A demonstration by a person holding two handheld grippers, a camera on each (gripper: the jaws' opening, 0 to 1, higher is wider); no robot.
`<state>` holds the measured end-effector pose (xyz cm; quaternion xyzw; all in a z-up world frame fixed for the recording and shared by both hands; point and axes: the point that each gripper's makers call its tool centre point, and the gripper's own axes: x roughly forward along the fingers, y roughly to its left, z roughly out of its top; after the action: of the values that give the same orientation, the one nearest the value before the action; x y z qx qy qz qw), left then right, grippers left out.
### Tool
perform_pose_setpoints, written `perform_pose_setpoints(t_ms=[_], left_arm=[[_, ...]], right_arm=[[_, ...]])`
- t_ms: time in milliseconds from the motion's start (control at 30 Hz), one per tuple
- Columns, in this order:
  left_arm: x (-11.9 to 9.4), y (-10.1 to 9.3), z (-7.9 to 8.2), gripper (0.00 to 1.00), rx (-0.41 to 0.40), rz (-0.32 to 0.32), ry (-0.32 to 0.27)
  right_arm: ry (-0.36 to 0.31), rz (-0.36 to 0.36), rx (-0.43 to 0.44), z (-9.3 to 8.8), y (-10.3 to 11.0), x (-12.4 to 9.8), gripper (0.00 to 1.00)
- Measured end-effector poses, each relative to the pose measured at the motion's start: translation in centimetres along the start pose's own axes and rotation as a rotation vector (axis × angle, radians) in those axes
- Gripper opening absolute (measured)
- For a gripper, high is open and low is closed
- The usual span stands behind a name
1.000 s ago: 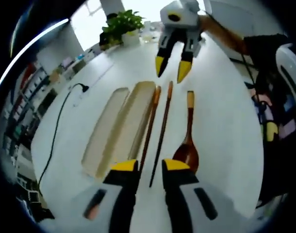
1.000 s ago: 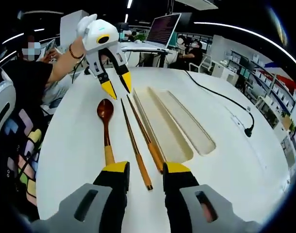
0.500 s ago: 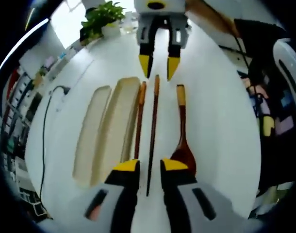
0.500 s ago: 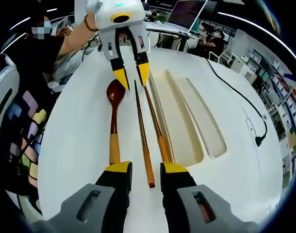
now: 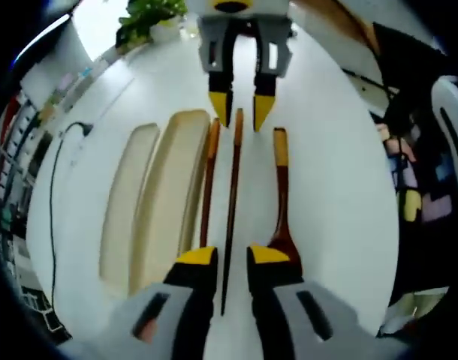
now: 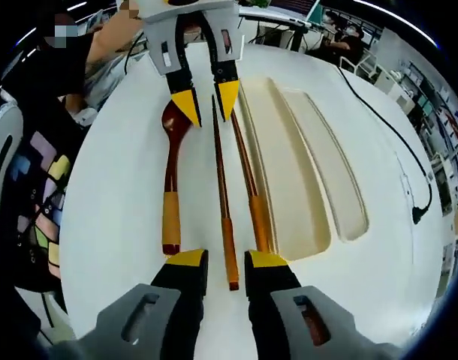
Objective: Arrange the utensils inside the cutlery case until each visible utensil rests in its matching compartment.
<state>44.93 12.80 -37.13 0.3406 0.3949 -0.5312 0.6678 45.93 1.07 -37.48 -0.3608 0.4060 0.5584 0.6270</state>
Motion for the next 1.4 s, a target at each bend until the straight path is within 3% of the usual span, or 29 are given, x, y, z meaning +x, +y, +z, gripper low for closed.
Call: perform_pose_setpoints(t_ms=[100, 267, 333, 400, 467, 567, 633, 700, 800, 833, 900, 933, 1033, 1067, 1133, 1233, 1333, 1400], left_arm=[[0.4, 0.7, -0.6, 0.14, 0.031, 0.027, 0.047], [0.5, 0.6, 0.1, 0.13, 0.006, -0.003, 0.046], [0.4, 0.4, 0.2, 0.13, 0.08, -0.023, 0.059], [0.2, 0.5, 0.3, 0.13, 0.039, -0.021, 0.077], [0.7, -0.5, 0.3, 0.13, 0.038, -0.025, 0.085], [0.8, -0.2, 0.3, 0.13, 0.07, -0.052, 0.085], [0.9, -0.1, 0.6, 0.12, 0.086, -0.061, 0.064], [1.2, 0.0, 1.3, 0.1, 0.15, -0.064, 0.021], [2.0, -0.4, 3.2, 0.05, 0.163, -0.061, -0.109], [2.0, -0.9, 2.8, 0.04, 0.088, -0.086, -0.1], [2.4, -1.6, 3.0, 0.04, 0.06, -0.112, -0.109], [2.4, -1.7, 3.0, 0.04, 0.056, -0.119, -0.112], [2.9, -2.9, 3.3, 0.04, 0.059, -0.122, -0.11], [3.0, -3.0, 3.2, 0.04, 0.098, -0.1, -0.093], [3.5, -3.9, 3.5, 0.04, 0.087, -0.073, -0.061], [3.4, -3.7, 3.0, 0.04, 0.067, -0.05, -0.031], [3.2, -2.7, 2.9, 0.04, 0.126, -0.044, -0.031], [3.2, -2.9, 2.5, 0.03, 0.042, -0.06, -0.036]], right_arm=[[0.006, 0.001, -0.031, 0.1, 0.1, -0.3, 0.19], [0.035, 0.003, -0.033, 0.1, 0.3, -0.3, 0.19], [0.051, 0.005, -0.034, 0.1, 0.3, -0.3, 0.19], [0.067, 0.01, -0.043, 0.1, 0.0, -0.4, 0.19], [0.082, 0.011, -0.036, 0.0, 0.3, -0.2, 0.19], [0.088, 0.011, -0.039, -0.2, 0.4, -0.2, 0.19], [0.084, 0.011, -0.043, -0.2, 0.1, -0.2, 0.19], [0.085, 0.012, -0.053, -0.1, 0.0, -0.1, 0.19], [0.09, -0.024, 0.038, -0.1, -0.7, 0.1, 0.12], [0.094, -0.023, 0.042, -0.2, -0.7, 0.1, 0.11], [0.074, -0.033, -0.045, -0.1, -0.7, 0.2, 0.07], [0.059, -0.014, -0.051, 0.0, -0.2, 0.4, 0.05], [0.057, -0.048, -0.036, 0.0, -0.6, 0.3, 0.05], [0.057, -0.051, -0.045, 0.0, -0.6, 0.4, 0.05], [0.055, -0.049, -0.07, 0.1, -0.6, 0.4, 0.04], [0.041, -0.047, -0.073, 0.0, -0.6, 0.3, 0.04], [0.018, -0.048, -0.07, -0.1, -0.3, 0.4, 0.04], [0.01, -0.047, -0.069, 0.0, -0.3, 0.4, 0.04]])
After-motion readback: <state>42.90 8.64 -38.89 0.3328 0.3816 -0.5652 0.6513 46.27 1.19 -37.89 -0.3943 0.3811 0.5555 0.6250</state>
